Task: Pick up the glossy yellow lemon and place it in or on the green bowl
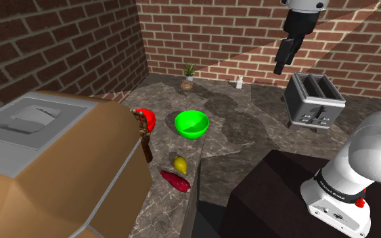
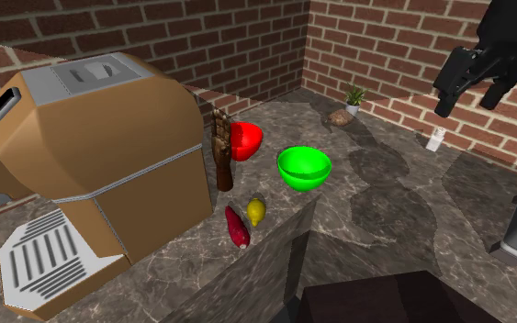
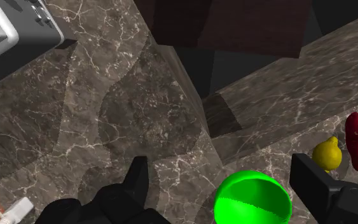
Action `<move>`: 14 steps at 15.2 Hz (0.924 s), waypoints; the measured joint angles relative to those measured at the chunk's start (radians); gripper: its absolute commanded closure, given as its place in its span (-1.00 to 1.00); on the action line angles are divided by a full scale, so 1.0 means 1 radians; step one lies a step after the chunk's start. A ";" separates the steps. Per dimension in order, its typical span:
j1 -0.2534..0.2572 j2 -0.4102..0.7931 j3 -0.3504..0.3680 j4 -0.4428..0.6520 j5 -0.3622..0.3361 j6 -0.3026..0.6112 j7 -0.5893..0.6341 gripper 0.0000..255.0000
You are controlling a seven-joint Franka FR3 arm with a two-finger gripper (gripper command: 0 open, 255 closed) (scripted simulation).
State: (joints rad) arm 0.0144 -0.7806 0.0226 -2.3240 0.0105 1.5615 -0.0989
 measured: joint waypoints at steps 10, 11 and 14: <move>0.049 0.140 0.116 -0.080 0.061 0.198 0.092 -1.00; 0.051 0.172 0.125 -0.080 0.062 0.228 0.097 -1.00; 0.068 0.255 0.173 -0.086 0.077 0.309 0.137 -1.00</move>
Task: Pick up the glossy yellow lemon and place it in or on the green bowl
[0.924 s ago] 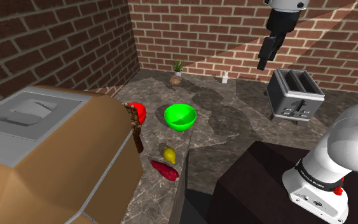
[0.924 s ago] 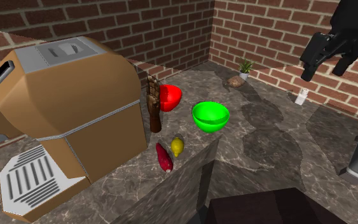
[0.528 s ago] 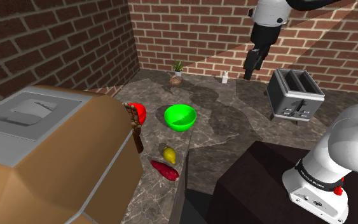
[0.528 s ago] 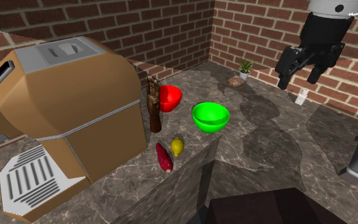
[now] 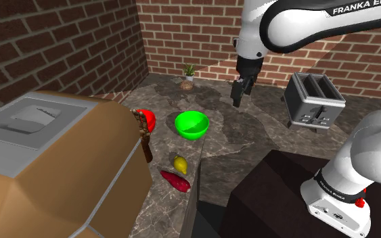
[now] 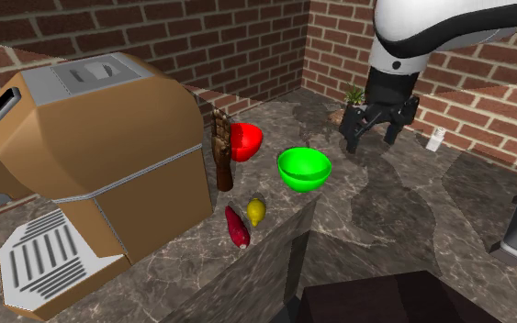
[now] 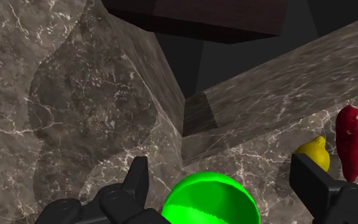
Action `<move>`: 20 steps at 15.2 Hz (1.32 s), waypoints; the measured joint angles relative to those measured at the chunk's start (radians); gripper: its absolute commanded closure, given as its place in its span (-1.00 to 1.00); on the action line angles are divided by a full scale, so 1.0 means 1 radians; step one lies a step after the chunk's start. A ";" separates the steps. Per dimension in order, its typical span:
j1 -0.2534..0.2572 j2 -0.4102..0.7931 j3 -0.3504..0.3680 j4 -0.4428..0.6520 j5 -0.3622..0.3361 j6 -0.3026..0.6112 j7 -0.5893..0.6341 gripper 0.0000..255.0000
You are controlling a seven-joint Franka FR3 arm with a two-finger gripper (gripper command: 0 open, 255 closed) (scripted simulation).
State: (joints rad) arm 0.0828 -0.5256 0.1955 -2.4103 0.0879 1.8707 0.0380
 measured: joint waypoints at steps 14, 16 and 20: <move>0.049 0.464 0.173 0.120 -0.068 0.297 0.196 -1.00; 0.058 0.546 0.186 0.156 -0.102 0.331 0.231 -1.00; 0.094 0.704 0.202 0.245 -0.175 0.375 0.309 -1.00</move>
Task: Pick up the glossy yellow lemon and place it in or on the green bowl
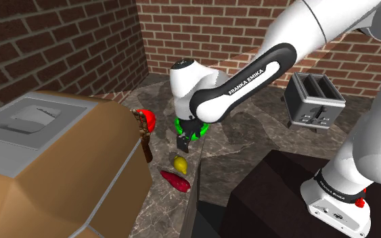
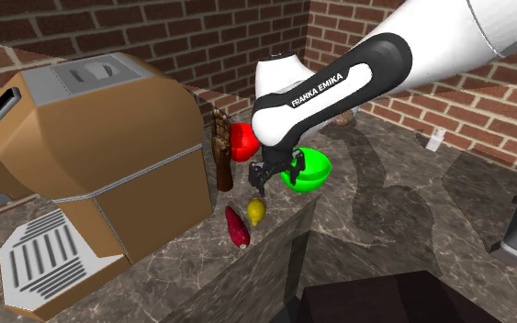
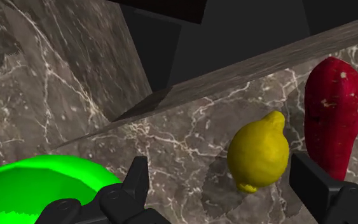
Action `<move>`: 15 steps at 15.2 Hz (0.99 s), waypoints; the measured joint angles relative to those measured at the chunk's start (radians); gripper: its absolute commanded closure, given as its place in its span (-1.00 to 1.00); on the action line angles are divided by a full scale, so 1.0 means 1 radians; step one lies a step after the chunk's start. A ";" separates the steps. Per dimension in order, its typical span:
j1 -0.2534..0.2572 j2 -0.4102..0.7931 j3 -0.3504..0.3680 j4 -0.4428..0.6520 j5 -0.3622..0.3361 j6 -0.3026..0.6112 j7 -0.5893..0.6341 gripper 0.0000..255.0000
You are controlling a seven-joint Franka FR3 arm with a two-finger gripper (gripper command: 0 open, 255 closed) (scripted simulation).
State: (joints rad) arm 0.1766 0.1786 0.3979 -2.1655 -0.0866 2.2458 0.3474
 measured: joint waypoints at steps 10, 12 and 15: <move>0.096 0.284 -0.024 0.172 -0.126 0.067 0.112 -1.00; 0.101 0.301 -0.029 0.169 -0.135 0.086 0.119 -1.00; 0.106 0.323 -0.036 0.168 -0.146 0.107 0.125 -1.00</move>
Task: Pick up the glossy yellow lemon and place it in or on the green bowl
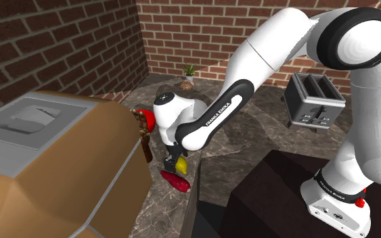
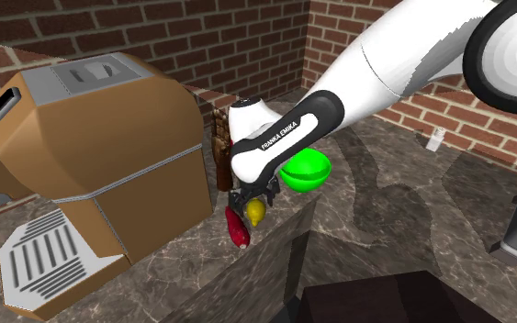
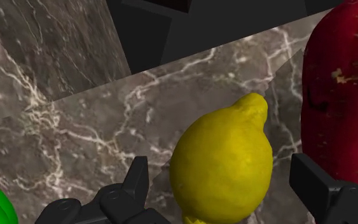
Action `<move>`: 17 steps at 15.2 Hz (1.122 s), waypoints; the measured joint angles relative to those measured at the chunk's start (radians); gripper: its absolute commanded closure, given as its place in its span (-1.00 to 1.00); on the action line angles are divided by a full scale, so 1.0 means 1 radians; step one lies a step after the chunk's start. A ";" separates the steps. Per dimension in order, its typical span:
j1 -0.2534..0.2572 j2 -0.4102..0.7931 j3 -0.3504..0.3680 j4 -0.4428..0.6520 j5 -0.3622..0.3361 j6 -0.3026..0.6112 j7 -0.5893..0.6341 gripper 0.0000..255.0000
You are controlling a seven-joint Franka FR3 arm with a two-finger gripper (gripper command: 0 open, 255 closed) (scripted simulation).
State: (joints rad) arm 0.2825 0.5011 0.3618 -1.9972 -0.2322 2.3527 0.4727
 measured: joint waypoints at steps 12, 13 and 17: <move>0.001 0.003 -0.001 -0.002 -0.002 0.006 0.002 1.00; 0.001 0.003 -0.001 -0.002 -0.002 0.006 0.002 1.00; -0.001 -0.003 0.001 -0.004 0.001 0.001 0.000 1.00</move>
State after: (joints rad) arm 0.2818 0.4980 0.3625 -2.0007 -0.2314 2.3540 0.4725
